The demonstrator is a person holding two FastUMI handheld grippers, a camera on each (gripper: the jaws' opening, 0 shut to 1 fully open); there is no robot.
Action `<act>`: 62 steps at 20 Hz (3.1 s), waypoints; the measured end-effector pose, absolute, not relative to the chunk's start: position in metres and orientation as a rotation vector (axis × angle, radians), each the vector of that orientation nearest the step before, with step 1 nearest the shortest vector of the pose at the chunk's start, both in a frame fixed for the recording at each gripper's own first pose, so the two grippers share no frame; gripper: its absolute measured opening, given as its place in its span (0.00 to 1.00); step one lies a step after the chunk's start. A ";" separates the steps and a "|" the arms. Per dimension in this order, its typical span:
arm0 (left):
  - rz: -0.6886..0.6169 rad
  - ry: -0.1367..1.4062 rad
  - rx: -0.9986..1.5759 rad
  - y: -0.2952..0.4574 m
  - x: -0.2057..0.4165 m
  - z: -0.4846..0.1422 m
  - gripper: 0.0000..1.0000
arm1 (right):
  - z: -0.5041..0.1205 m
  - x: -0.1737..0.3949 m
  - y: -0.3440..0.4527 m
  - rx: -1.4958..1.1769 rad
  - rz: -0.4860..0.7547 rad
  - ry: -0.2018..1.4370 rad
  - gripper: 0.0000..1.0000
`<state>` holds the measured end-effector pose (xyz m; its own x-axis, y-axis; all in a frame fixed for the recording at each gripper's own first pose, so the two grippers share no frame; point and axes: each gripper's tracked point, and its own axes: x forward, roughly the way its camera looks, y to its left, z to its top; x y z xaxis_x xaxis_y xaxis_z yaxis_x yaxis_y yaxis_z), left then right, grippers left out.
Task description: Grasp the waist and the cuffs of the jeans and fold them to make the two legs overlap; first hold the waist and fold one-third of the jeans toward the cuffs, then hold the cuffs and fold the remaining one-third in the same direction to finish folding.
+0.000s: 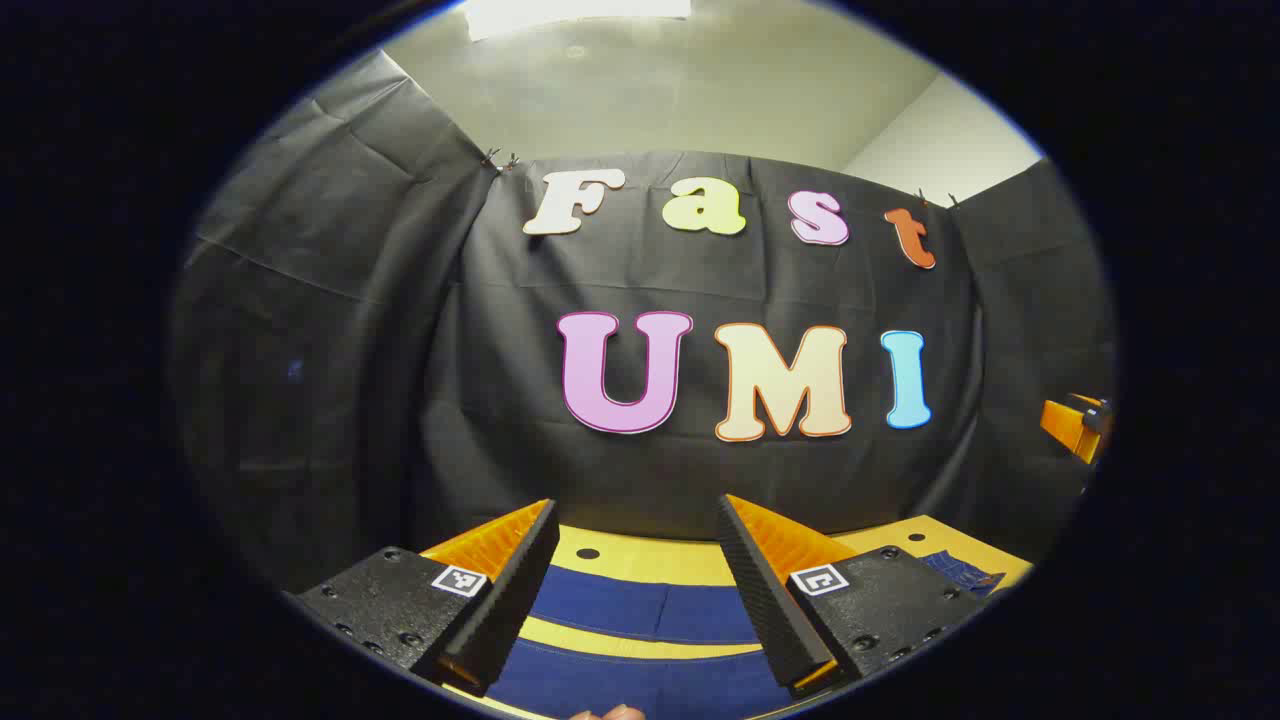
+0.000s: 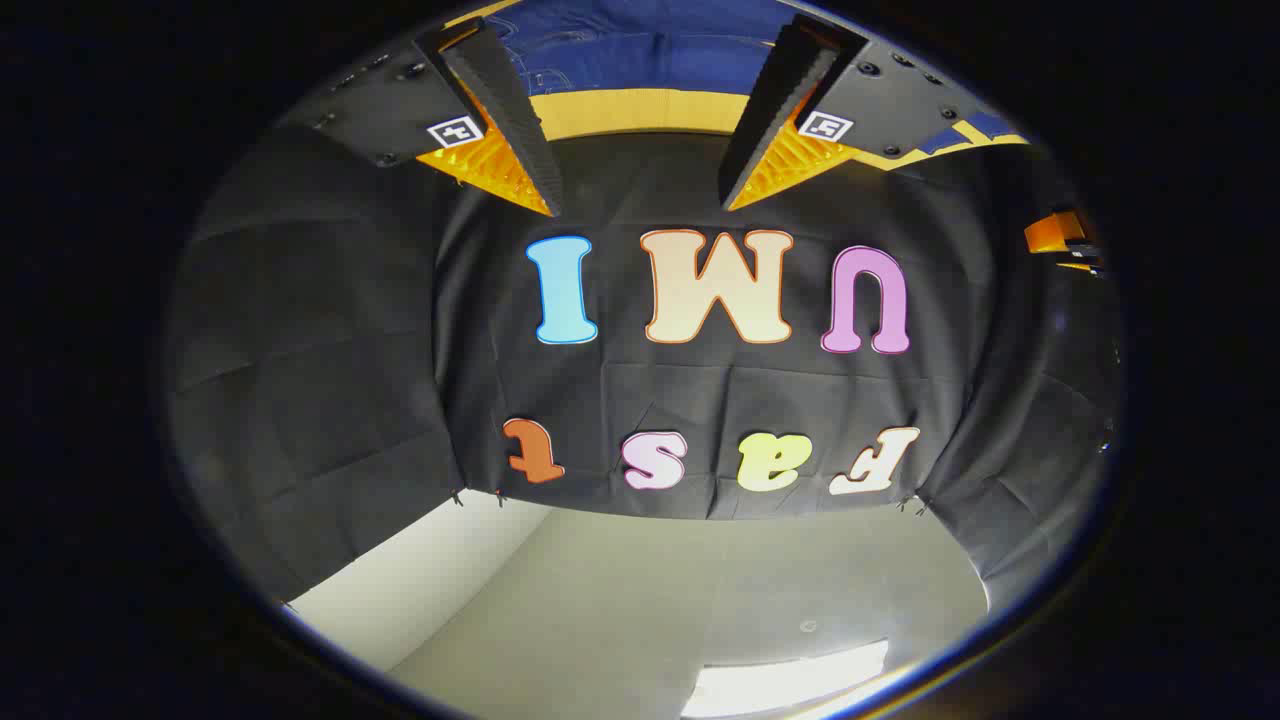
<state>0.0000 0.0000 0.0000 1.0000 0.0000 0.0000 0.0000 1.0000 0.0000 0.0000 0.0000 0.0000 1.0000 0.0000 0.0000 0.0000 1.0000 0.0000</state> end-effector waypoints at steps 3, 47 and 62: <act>-0.004 0.005 -0.006 -0.005 -0.003 -0.002 0.94 | -0.007 0.000 0.005 -0.008 0.017 0.013 0.98; -0.422 0.879 1.060 0.174 -0.112 -0.326 0.95 | -0.085 -0.078 -0.079 -0.117 -0.247 0.153 0.99; -0.644 0.968 1.238 0.158 -0.084 -0.360 0.15 | -0.107 -0.089 -0.090 -0.196 -0.270 0.210 0.98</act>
